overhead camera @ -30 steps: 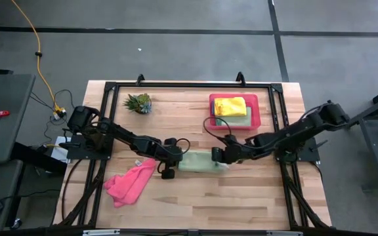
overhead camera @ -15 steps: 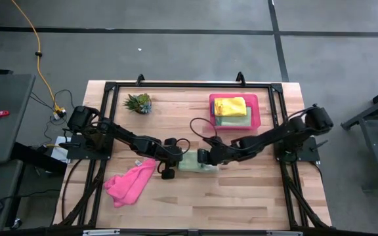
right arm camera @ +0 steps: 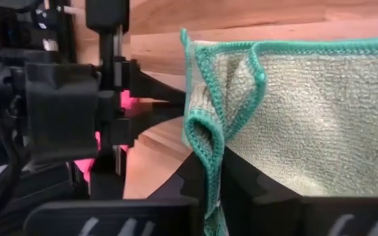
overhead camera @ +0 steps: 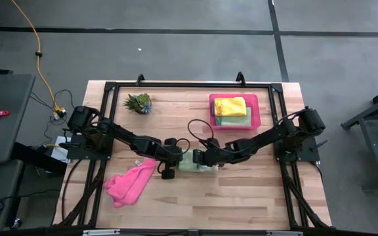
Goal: Fold microfiber towels
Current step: Fold the green microfiber cloth
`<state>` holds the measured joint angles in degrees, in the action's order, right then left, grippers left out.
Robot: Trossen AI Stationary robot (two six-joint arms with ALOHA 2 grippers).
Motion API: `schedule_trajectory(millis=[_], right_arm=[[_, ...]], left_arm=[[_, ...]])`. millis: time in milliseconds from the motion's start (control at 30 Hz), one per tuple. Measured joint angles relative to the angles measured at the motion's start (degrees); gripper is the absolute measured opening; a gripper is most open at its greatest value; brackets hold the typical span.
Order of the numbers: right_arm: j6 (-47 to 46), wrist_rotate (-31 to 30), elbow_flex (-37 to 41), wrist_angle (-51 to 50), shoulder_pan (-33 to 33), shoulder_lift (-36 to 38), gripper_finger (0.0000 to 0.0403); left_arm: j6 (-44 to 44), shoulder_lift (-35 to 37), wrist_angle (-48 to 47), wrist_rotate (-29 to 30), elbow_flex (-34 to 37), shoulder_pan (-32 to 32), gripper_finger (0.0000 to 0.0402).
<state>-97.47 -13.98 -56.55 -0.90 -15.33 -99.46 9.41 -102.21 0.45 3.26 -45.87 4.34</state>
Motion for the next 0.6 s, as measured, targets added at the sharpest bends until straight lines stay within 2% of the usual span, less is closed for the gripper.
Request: schedule_trajectory(millis=[400,600], right_arm=[[0.12,-1.30,0.00,1.18,0.72,0.02,0.0036],[2.40,-2.07,0.00,4.23,0.87,0.02,0.0101]], left_arm=[[0.00,-0.01,0.04,-0.03,0.02,0.00,0.0000],[0.06,-0.02,0.04,-0.05,0.02,0.00,0.0000]])
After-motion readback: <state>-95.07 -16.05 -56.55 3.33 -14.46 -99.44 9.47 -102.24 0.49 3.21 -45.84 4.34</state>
